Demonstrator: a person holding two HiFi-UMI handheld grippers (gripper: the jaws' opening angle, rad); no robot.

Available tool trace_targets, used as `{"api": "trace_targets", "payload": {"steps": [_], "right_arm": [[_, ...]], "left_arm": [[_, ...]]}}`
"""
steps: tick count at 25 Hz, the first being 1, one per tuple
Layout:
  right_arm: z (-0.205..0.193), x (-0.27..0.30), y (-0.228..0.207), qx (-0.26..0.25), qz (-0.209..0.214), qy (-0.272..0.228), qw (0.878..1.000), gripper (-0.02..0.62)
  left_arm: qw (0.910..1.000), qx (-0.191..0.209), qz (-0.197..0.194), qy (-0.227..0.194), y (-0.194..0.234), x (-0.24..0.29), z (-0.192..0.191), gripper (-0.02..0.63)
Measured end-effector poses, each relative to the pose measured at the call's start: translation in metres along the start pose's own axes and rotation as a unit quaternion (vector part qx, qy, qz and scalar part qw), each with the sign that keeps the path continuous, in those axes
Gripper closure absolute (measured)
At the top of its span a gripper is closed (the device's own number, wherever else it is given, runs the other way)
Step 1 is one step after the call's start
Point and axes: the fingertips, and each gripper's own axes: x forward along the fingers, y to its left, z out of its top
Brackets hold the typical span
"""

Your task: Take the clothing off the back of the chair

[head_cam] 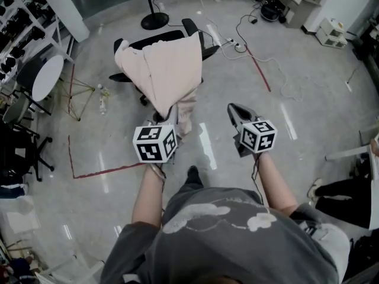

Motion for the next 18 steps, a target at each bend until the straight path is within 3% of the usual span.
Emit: {"api": "trace_targets", "payload": {"steps": [18], "right_arm": [[-0.03,-0.101,0.039,-0.004,0.025,-0.032,0.999,0.603]], "left_arm": [[0.9998,0.011,-0.005,-0.016,-0.083,-0.095,-0.038,0.584]]}}
